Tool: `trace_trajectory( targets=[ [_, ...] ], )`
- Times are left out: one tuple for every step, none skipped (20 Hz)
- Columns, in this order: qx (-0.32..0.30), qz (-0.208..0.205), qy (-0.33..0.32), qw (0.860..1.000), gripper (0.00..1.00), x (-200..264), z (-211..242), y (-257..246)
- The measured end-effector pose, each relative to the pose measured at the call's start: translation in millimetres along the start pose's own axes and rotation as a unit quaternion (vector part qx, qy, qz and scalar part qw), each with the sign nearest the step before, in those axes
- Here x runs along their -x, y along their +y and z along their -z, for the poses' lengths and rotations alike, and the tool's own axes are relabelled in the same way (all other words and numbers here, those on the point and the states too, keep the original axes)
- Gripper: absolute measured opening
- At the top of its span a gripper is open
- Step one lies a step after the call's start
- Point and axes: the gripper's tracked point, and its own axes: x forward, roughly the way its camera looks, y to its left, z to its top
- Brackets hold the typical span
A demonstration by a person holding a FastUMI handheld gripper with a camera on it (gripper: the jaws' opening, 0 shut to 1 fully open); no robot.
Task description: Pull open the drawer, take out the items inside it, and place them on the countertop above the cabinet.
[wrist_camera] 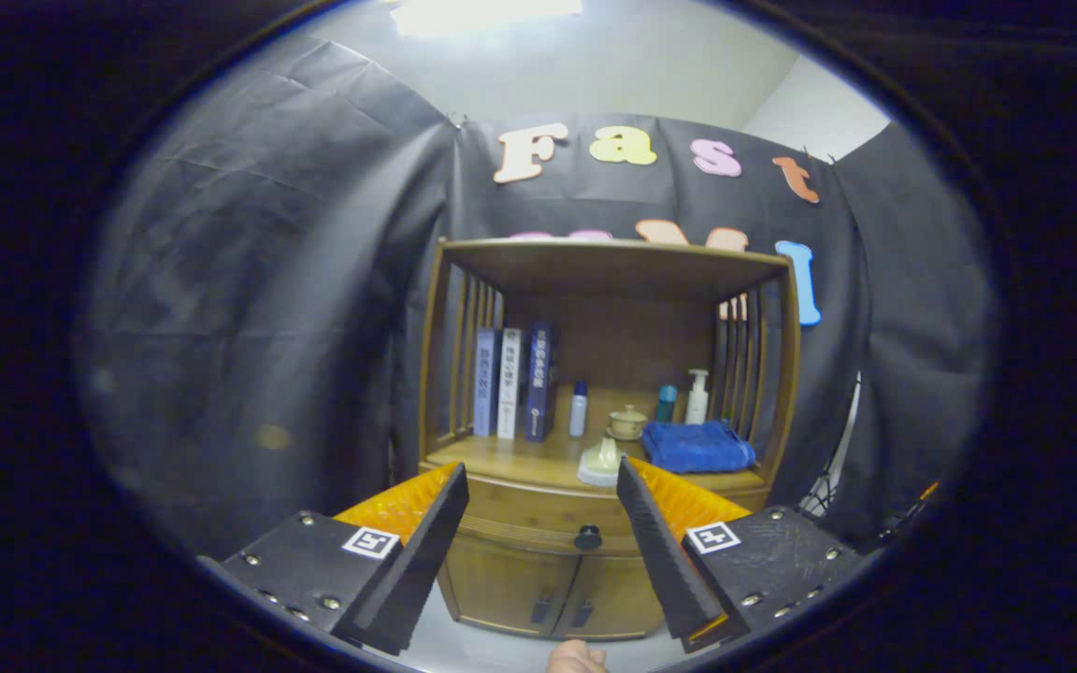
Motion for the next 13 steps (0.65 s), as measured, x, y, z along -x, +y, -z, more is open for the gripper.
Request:
trace_trajectory(
  targets=[
    [0.009, 0.002, -0.002, 1.000, 0.96, 4.2, -1.8, 1.0],
    [0.020, 0.002, -0.006, 1.000, 0.96, 6.6, -3.7, 2.4],
    [0.027, 0.001, -0.006, 1.000, 0.96, 8.9, -2.6, 5.3],
    [0.033, -0.002, -0.008, 0.999, 0.96, 11.2, -1.3, 9.8],
    [0.036, -0.006, -0.005, 0.999, 0.96, 13.4, 0.6, 12.8],
    [0.034, -0.010, 0.000, 0.999, 0.96, 15.8, 4.8, 15.7],
    [0.029, -0.014, 0.007, 0.999, 0.96, 18.3, 6.9, 18.1],
    [0.022, -0.014, 0.010, 1.000, 0.96, 19.8, 5.5, 16.2],
    [0.012, -0.012, 0.012, 1.000, 0.96, 20.6, 2.4, 13.4],
    [0.001, -0.010, 0.014, 1.000, 0.96, 23.0, -0.9, 10.0],
    [-0.011, -0.009, 0.017, 1.000, 0.96, 24.6, -4.1, 7.1],
    [-0.023, -0.007, 0.022, 0.999, 0.96, 25.9, -5.6, 3.6],
    [-0.034, -0.006, 0.026, 0.999, 0.96, 27.1, -7.3, 0.7]
  ],
)
